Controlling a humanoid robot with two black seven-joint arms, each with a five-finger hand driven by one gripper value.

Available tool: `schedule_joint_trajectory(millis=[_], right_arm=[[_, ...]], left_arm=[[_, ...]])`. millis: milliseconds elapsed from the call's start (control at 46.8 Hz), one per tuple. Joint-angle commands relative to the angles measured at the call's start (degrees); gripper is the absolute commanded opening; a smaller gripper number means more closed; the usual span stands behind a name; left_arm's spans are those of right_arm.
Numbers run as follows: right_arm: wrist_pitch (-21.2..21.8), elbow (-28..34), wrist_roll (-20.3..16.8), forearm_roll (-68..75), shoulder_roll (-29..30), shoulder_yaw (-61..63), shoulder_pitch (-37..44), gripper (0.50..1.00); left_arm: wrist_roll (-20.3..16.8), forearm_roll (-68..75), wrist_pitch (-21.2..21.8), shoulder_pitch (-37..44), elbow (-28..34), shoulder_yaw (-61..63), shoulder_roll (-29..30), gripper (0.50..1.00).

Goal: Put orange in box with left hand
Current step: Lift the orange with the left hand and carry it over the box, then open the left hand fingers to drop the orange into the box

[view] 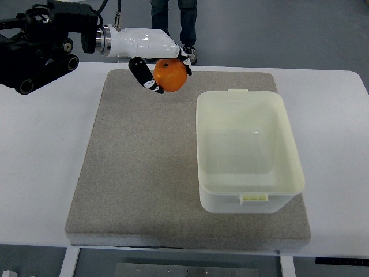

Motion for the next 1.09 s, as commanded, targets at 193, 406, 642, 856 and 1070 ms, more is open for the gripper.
schedule_joint_trajectory(millis=[193, 406, 642, 856, 1070], right_arm=[[0.0, 0.0, 0.0, 0.0, 0.0, 0.1, 0.0, 0.932], [0.0, 0.0, 0.0, 0.0, 0.0, 0.0, 0.0, 0.932], [0.0, 0.0, 0.0, 0.0, 0.0, 0.1, 0.0, 0.932], [0.0, 0.0, 0.0, 0.0, 0.0, 0.0, 0.0, 0.932], [0.0, 0.0, 0.0, 0.0, 0.0, 0.1, 0.0, 0.932]], left_arm=[[0.0, -0.4, -0.7, -0.7, -7.7, -5.4, -0.2, 0.5], [0.0, -0.3, -1.0, -1.0, -12.9, -5.7, -1.3, 0.5], [0.0, -0.2, -1.3, -1.7, -17.8, -6.1, -2.2, 0.5], [0.0, 0.7, -1.7, -1.9, -20.6, -6.0, -3.4, 0.5], [0.0, 0.8, -3.6, -1.3, -20.0, -5.5, -4.3, 0.5]])
